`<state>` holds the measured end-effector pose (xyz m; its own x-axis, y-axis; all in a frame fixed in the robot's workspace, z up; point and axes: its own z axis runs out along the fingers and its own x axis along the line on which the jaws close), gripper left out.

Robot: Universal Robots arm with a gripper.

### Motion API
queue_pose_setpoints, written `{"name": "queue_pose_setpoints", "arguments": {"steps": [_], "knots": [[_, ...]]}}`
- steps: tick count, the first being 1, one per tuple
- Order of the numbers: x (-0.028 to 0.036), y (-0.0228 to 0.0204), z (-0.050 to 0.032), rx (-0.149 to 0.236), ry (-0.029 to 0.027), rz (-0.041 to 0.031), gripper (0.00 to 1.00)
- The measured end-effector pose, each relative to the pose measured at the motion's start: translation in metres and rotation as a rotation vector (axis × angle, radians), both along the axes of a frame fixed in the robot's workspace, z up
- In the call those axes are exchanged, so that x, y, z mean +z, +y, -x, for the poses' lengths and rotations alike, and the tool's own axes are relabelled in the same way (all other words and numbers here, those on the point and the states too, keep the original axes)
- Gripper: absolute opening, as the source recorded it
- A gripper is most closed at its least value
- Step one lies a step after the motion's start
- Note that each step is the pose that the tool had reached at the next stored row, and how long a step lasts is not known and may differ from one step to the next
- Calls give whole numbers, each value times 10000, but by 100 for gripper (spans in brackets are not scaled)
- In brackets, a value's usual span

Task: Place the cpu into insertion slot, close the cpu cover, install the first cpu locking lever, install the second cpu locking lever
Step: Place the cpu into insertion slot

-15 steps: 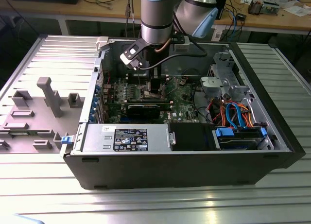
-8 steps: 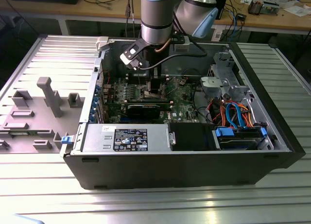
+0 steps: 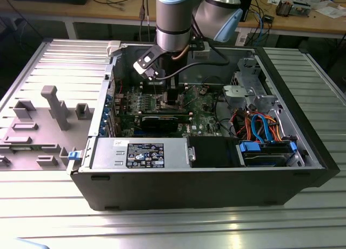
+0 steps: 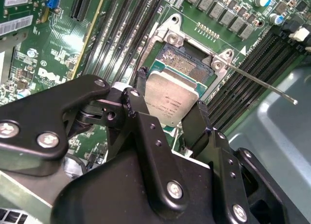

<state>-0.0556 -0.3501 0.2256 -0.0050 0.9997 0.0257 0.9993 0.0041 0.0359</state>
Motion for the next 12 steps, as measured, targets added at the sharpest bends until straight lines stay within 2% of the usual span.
{"name": "queue_pose_setpoints", "arguments": {"steps": [3, 12], "knots": [[-37, 0, 8, 2, -10, 0, 54], [-61, 0, 11, 1, -11, -1, 54]]}}
